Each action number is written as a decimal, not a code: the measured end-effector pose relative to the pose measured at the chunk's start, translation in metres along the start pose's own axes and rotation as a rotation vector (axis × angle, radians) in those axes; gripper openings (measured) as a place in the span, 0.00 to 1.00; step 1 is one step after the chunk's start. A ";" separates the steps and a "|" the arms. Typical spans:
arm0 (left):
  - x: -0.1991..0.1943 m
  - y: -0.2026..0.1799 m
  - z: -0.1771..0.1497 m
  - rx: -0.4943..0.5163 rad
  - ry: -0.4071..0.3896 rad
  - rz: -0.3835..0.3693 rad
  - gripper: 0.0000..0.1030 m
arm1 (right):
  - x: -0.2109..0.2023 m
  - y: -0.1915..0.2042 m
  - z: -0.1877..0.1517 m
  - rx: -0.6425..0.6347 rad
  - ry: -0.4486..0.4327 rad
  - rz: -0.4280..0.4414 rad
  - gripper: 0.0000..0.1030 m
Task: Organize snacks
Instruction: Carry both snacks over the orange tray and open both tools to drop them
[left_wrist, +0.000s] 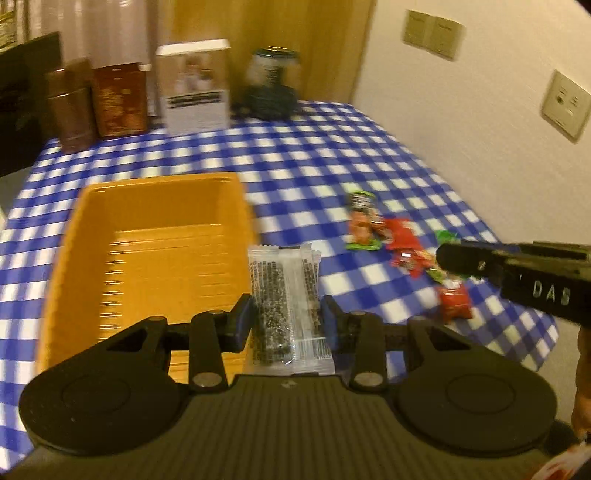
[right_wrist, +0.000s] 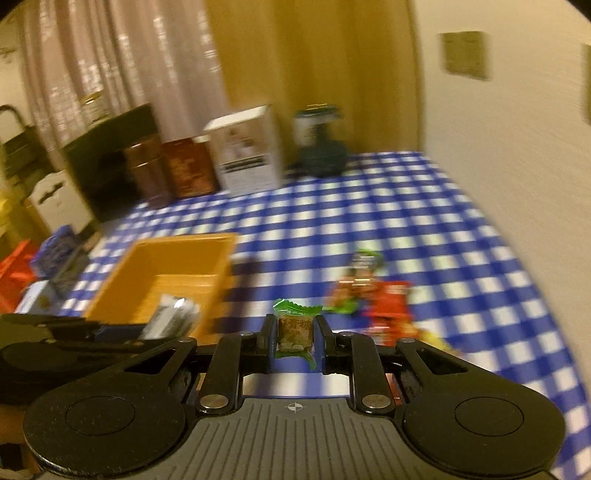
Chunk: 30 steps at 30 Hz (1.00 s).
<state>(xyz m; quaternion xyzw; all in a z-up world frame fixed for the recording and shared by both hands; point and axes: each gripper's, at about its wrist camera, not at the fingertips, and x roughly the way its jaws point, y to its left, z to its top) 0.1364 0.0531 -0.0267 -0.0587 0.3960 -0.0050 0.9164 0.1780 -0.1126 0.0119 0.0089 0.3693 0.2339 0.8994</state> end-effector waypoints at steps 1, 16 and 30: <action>-0.003 0.011 0.000 -0.009 -0.001 0.013 0.35 | 0.006 0.011 -0.002 -0.007 0.008 0.016 0.20; 0.000 0.115 -0.015 -0.103 0.015 0.086 0.35 | 0.089 0.104 -0.011 -0.081 0.119 0.113 0.20; -0.001 0.129 -0.019 -0.117 -0.012 0.116 0.38 | 0.109 0.110 -0.016 -0.064 0.152 0.132 0.20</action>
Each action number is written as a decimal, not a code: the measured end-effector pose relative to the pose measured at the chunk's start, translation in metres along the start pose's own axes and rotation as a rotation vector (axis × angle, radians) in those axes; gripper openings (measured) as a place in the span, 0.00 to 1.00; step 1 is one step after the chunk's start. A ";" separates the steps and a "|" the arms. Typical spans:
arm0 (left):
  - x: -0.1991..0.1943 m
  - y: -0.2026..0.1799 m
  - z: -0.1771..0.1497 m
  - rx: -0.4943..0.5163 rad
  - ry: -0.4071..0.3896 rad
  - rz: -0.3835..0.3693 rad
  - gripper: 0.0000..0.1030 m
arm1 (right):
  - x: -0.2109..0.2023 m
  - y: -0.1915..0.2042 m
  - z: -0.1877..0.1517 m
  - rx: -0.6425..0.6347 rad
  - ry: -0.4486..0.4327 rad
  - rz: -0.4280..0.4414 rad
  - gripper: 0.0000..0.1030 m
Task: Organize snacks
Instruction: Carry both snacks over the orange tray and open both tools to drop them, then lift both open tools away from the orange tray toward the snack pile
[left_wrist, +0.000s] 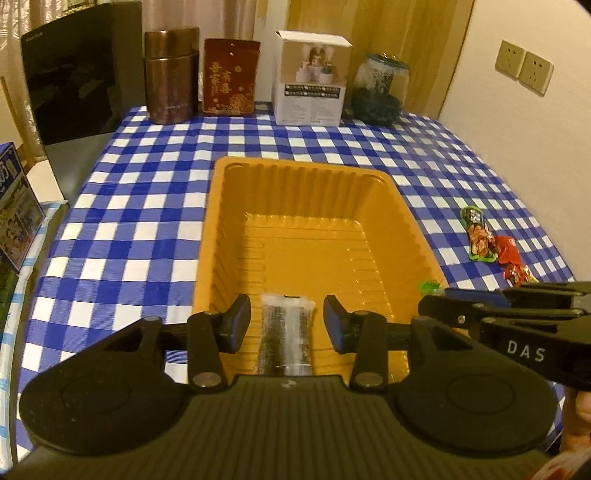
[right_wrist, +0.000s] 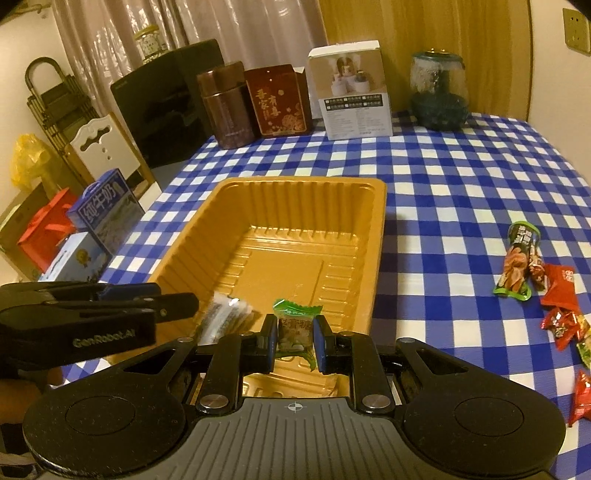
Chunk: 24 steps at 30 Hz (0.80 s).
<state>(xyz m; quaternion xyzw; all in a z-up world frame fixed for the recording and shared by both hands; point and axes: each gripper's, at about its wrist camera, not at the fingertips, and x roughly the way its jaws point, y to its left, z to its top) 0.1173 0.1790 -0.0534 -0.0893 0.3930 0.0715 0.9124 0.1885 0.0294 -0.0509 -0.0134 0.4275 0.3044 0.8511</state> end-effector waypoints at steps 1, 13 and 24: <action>-0.002 0.002 0.000 -0.007 -0.003 0.003 0.38 | 0.000 0.001 0.000 0.001 0.000 0.005 0.20; -0.018 0.008 -0.006 -0.044 -0.009 0.007 0.42 | -0.010 0.002 0.002 0.026 -0.048 0.036 0.55; -0.036 -0.016 -0.013 -0.043 -0.014 -0.026 0.50 | -0.048 -0.012 -0.007 0.059 -0.056 -0.067 0.55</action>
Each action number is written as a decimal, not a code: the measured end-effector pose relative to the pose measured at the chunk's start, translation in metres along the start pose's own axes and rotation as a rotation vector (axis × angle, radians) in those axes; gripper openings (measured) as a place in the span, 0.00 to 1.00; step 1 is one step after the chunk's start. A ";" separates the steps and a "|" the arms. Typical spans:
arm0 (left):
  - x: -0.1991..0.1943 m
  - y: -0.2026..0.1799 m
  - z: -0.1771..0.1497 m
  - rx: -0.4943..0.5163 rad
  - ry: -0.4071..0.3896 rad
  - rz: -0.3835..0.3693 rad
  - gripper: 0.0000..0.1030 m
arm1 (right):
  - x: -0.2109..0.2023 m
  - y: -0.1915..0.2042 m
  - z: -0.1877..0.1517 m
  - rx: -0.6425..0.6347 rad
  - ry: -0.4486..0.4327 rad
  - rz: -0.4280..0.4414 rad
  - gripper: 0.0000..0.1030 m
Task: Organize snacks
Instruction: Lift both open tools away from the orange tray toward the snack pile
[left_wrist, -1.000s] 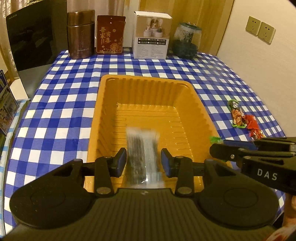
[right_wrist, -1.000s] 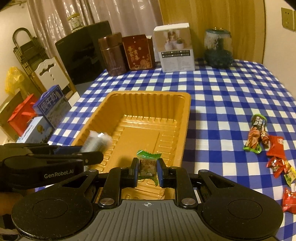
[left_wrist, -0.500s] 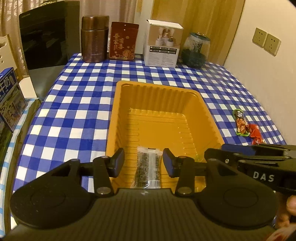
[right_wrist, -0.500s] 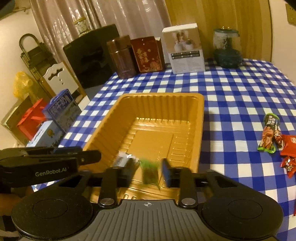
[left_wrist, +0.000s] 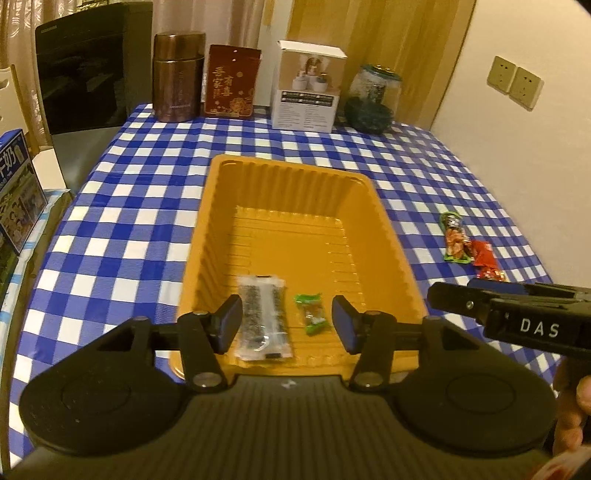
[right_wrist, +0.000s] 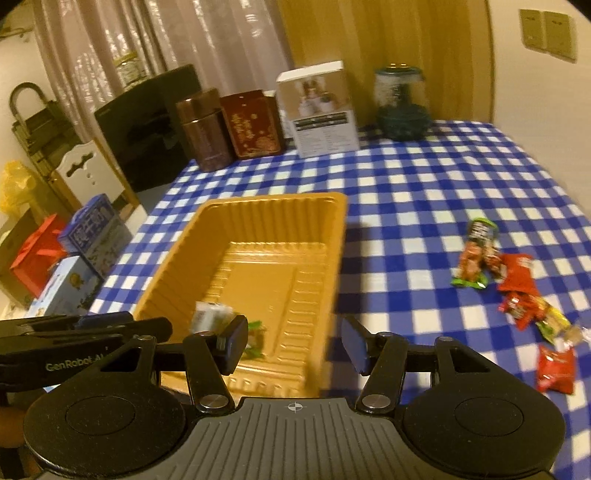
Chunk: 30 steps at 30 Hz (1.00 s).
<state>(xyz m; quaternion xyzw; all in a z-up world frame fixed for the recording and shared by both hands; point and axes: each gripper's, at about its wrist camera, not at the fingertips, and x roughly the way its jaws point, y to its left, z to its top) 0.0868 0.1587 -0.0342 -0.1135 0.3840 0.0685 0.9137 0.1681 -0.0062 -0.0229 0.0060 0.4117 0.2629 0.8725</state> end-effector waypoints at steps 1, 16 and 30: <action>-0.002 -0.004 -0.001 0.002 -0.002 -0.004 0.50 | -0.004 -0.002 -0.001 0.004 -0.002 -0.008 0.55; -0.015 -0.079 -0.005 0.082 -0.008 -0.113 0.64 | -0.069 -0.052 -0.021 0.078 -0.039 -0.173 0.55; -0.005 -0.143 -0.007 0.173 -0.006 -0.171 0.88 | -0.108 -0.114 -0.043 0.168 -0.076 -0.282 0.55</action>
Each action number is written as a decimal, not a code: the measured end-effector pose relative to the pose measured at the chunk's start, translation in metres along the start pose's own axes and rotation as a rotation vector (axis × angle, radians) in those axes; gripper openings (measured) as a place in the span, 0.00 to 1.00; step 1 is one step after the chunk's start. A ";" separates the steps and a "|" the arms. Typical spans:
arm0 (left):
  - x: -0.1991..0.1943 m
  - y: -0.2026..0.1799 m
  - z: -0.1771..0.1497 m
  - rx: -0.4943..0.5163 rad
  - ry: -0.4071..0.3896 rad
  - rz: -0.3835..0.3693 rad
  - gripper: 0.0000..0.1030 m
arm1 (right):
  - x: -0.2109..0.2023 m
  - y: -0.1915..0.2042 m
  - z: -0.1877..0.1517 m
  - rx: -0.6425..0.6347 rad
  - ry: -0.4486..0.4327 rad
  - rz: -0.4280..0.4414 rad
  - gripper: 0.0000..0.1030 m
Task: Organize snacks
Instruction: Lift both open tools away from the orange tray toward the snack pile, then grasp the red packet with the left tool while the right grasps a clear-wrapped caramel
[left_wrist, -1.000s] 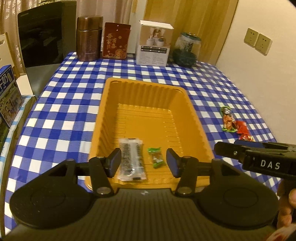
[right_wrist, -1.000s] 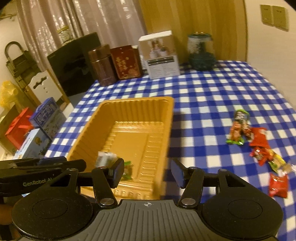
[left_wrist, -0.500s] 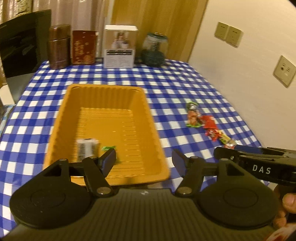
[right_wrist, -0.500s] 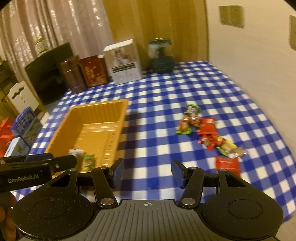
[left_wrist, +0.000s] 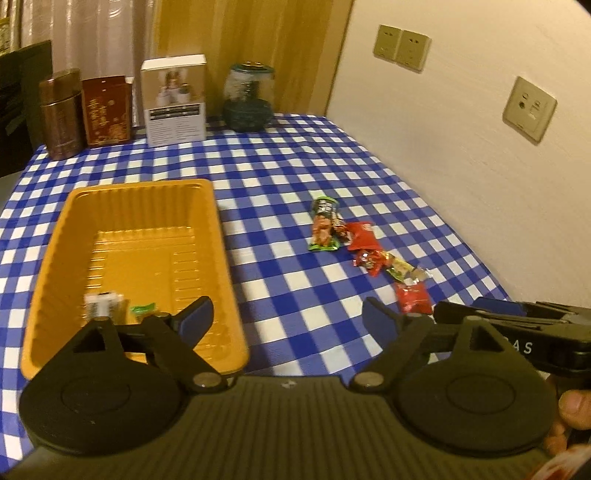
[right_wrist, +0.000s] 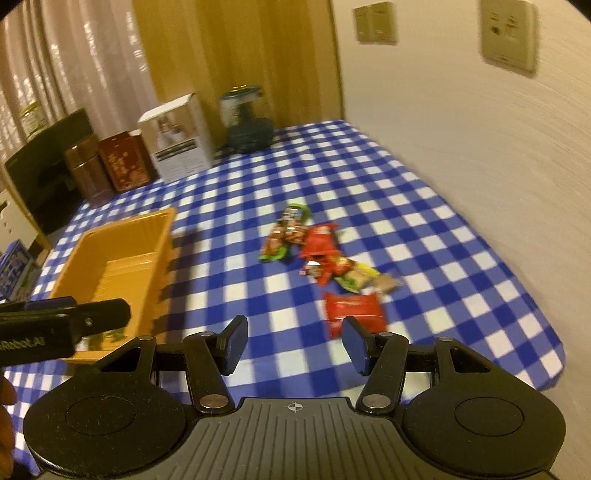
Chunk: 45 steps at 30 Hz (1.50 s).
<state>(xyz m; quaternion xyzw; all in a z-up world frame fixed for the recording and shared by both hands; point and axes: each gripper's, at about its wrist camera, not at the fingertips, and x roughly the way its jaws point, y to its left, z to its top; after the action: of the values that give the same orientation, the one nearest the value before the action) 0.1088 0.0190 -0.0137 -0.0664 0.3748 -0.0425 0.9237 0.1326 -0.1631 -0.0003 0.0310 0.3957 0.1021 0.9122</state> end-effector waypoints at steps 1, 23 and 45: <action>0.003 -0.004 0.000 0.005 0.003 -0.002 0.89 | 0.000 -0.007 -0.002 0.008 -0.006 -0.006 0.55; 0.077 -0.032 0.005 0.040 0.061 -0.023 0.94 | 0.063 -0.066 -0.011 0.053 0.010 0.011 0.55; 0.161 -0.139 -0.010 0.718 0.043 -0.311 0.70 | 0.079 -0.146 0.010 0.221 0.007 -0.116 0.55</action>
<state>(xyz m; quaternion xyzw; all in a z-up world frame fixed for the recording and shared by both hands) 0.2134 -0.1399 -0.1103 0.2060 0.3407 -0.3117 0.8628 0.2164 -0.2891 -0.0702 0.1078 0.4090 0.0052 0.9061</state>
